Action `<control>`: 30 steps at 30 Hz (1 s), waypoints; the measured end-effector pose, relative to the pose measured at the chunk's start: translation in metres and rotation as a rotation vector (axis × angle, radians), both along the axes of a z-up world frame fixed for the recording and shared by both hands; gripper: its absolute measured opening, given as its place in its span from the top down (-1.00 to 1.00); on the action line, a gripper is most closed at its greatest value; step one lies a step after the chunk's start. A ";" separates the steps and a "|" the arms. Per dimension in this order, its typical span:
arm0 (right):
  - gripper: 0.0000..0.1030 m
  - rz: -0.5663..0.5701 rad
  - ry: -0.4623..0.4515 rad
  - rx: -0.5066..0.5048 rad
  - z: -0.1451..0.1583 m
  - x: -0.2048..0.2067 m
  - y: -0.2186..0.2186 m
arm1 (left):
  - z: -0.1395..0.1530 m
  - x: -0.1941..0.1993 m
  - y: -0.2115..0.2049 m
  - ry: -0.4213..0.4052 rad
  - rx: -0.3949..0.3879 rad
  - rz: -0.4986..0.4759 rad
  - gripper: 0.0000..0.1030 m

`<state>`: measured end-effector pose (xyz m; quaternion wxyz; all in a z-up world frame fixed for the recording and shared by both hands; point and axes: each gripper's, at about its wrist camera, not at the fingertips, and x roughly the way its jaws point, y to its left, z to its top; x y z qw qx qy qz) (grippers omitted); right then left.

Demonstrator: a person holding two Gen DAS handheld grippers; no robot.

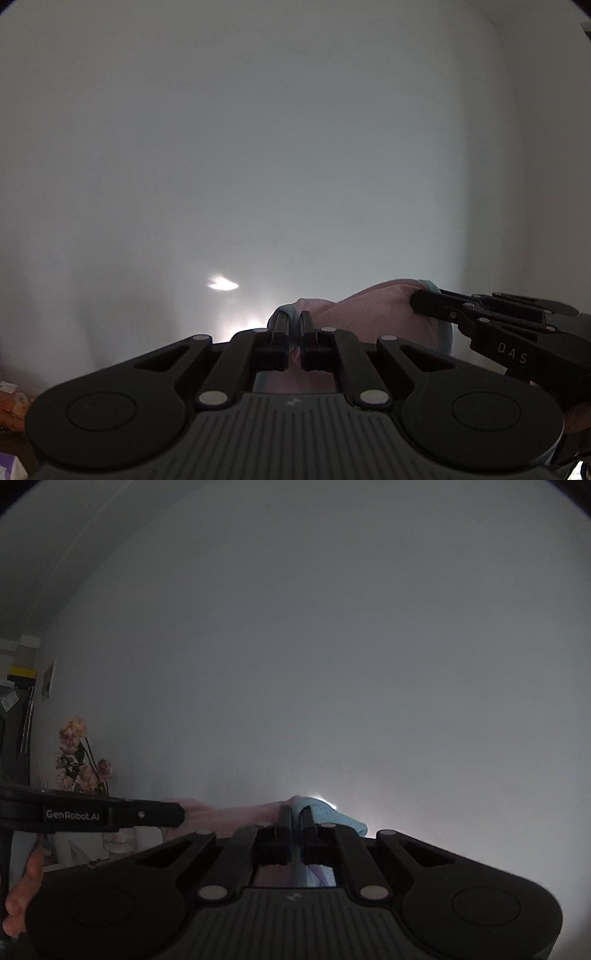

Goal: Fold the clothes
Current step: 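Grasp the folded pink-blue garment with both grippers and lift it, then lower the garment onto the open table with both grippers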

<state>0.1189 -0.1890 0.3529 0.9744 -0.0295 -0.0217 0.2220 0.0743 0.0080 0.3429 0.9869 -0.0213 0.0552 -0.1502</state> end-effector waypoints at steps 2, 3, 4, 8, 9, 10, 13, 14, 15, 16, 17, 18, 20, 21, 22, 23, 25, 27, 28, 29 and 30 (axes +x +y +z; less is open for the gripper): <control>0.95 -0.001 -0.005 -0.035 -0.009 -0.033 -0.001 | -0.024 -0.029 -0.007 0.045 0.010 0.007 0.92; 0.95 0.000 0.016 -0.054 -0.024 -0.050 -0.002 | -0.052 -0.045 -0.013 0.103 0.029 0.006 0.92; 0.95 0.009 0.070 -0.089 -0.047 -0.065 -0.003 | -0.087 -0.060 -0.017 0.175 0.039 0.013 0.91; 0.82 0.090 0.500 -0.234 -0.184 -0.117 -0.016 | -0.242 -0.118 -0.029 0.575 0.077 -0.053 0.90; 0.78 0.122 0.628 -0.228 -0.221 -0.135 -0.024 | -0.274 -0.131 -0.028 0.667 0.088 -0.057 0.90; 0.77 0.146 0.700 -0.213 -0.246 -0.153 -0.031 | -0.290 -0.142 -0.027 0.696 0.094 -0.070 0.89; 0.50 0.157 0.756 -0.123 -0.284 -0.190 -0.051 | -0.278 -0.158 -0.010 0.655 0.010 -0.089 0.29; 0.33 0.139 0.739 -0.077 -0.284 -0.194 -0.059 | -0.269 -0.162 -0.004 0.636 -0.022 -0.100 0.08; 0.24 0.119 0.713 -0.029 -0.279 -0.196 -0.065 | -0.258 -0.149 -0.002 0.606 -0.031 -0.098 -0.12; 0.21 0.106 0.684 0.023 -0.271 -0.194 -0.075 | -0.250 -0.137 -0.001 0.598 -0.016 -0.091 -0.13; 0.15 0.104 0.663 0.075 -0.261 -0.183 -0.083 | -0.243 -0.125 -0.001 0.589 -0.001 -0.084 -0.13; 0.10 0.103 0.668 0.105 -0.257 -0.165 -0.087 | -0.236 -0.112 0.000 0.582 0.014 -0.077 -0.13; 0.10 0.084 0.696 0.117 -0.256 -0.126 -0.086 | -0.244 -0.067 -0.003 0.625 0.013 -0.081 -0.13; 0.09 0.060 0.712 0.098 -0.258 -0.106 -0.083 | -0.252 -0.046 -0.006 0.659 0.020 -0.069 -0.10; 0.10 0.047 0.734 0.081 -0.262 -0.088 -0.079 | -0.260 -0.026 -0.010 0.692 0.026 -0.057 -0.01; 0.10 0.038 0.757 0.065 -0.266 -0.070 -0.075 | -0.268 -0.010 -0.015 0.716 0.049 -0.056 -0.01; 0.15 0.058 0.804 0.055 -0.276 -0.040 -0.065 | -0.282 0.017 -0.023 0.760 0.075 -0.057 0.30; 0.17 0.105 0.839 0.041 -0.280 -0.021 -0.053 | -0.294 0.030 -0.030 0.805 0.085 -0.096 0.32; 0.17 0.129 0.856 0.032 -0.281 -0.012 -0.047 | -0.300 0.031 -0.031 0.812 0.085 -0.110 0.35; 0.18 0.146 0.865 -0.006 -0.285 -0.009 -0.039 | -0.306 0.032 -0.032 0.820 0.086 -0.124 0.41; 0.23 0.159 0.870 -0.054 -0.289 -0.008 -0.030 | -0.312 0.033 -0.033 0.827 0.086 -0.139 0.74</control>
